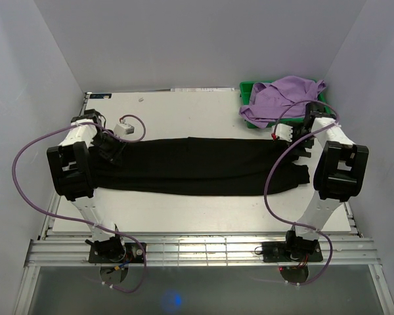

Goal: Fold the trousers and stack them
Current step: Fold the trousers

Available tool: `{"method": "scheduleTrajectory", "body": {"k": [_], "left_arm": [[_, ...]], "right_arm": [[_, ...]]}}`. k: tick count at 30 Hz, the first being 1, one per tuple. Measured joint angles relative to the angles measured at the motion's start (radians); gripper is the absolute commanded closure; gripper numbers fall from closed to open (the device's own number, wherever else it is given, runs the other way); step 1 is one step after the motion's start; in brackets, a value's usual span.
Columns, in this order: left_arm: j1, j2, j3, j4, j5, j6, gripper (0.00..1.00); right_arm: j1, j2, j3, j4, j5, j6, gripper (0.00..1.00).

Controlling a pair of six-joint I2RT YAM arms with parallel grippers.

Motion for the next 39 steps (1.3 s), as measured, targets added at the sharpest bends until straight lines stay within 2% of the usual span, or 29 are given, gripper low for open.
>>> {"method": "scheduleTrajectory", "body": {"k": [5, 7, 10, 15, 20, 25, 36, 37, 39], "left_arm": [[0.0, 0.0, 0.0, 0.0, -0.004, -0.007, 0.47], [0.0, 0.0, 0.0, 0.0, -0.003, -0.017, 0.47], [0.0, -0.002, -0.002, 0.002, -0.001, -0.033, 0.47], [0.0, -0.024, -0.018, 0.009, 0.001, -0.064, 0.46], [0.0, -0.044, -0.018, 0.024, 0.005, -0.091, 0.46], [0.0, -0.057, -0.018, 0.031, 0.004, -0.106, 0.46], [0.0, -0.076, -0.042, 0.032, 0.001, -0.111, 0.46], [0.0, -0.077, -0.045, 0.031, 0.0, -0.111, 0.46], [0.0, -0.077, -0.049, 0.031, -0.003, -0.114, 0.46]], "right_arm": [[-0.115, 0.035, 0.214, -0.129, -0.11, 0.101, 0.02], [-0.175, 0.04, 0.314, -0.165, -0.166, 0.169, 0.06], [-0.271, 0.041, 0.441, -0.222, -0.247, 0.343, 0.06], [-0.347, 0.096, 0.535, -0.317, -0.346, 0.774, 0.06], [-0.343, 0.121, 0.357, -0.271, -0.44, 1.213, 0.05], [-0.336, 0.11, 0.142, -0.095, -0.452, 1.535, 0.04], [-0.327, 0.099, -0.059, 0.236, -0.452, 1.869, 0.0], [-0.326, 0.099, -0.065, 0.26, -0.454, 1.891, 0.01], [-0.325, 0.099, -0.076, 0.311, -0.459, 1.923, 0.12]]}}
